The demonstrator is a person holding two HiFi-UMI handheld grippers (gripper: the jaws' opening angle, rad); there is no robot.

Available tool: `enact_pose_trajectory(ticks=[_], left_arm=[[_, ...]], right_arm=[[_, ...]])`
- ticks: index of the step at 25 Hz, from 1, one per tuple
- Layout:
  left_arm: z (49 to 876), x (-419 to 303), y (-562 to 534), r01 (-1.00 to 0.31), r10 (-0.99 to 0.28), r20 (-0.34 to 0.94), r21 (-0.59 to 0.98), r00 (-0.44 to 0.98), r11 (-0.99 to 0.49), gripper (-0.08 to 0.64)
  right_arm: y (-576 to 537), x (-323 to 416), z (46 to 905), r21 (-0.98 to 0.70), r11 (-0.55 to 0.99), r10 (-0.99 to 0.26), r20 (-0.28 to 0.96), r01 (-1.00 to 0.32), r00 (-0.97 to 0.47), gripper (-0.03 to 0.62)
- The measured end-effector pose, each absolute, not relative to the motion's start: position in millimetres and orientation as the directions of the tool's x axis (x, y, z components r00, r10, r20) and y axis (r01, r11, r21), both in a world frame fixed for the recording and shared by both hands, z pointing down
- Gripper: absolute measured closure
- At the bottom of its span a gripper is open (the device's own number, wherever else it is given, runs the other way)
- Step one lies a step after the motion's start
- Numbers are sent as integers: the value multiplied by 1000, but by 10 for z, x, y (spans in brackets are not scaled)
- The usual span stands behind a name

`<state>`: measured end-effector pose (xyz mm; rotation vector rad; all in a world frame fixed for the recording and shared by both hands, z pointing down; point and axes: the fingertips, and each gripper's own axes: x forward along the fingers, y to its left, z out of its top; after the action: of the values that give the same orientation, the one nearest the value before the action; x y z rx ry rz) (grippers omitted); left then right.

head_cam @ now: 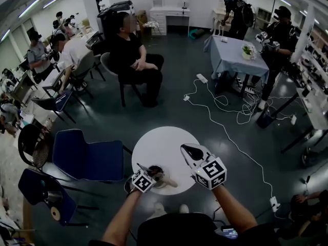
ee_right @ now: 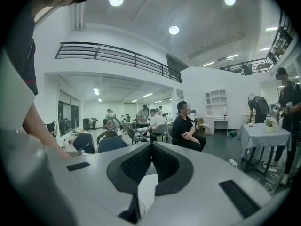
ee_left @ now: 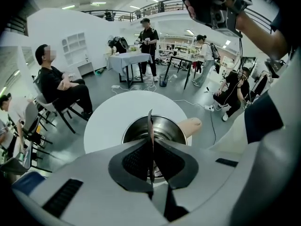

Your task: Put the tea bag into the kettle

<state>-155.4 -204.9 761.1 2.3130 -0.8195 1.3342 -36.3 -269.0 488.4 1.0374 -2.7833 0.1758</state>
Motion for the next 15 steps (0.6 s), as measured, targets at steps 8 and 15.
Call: enact_pose_trajectory(ticks=[8, 15], left_arm=[[7662, -1453, -2058, -611, -289, 872, 15, 396, -792, 522], [7681, -1523, -2028, -594, -298, 869, -5, 396, -804, 522]], right_arm=[[-2705, -334, 4910, -52, 741, -649, 198, -669, -735, 574], [-2678, -405, 4905, -47, 734, -658, 194, -677, -727, 574]])
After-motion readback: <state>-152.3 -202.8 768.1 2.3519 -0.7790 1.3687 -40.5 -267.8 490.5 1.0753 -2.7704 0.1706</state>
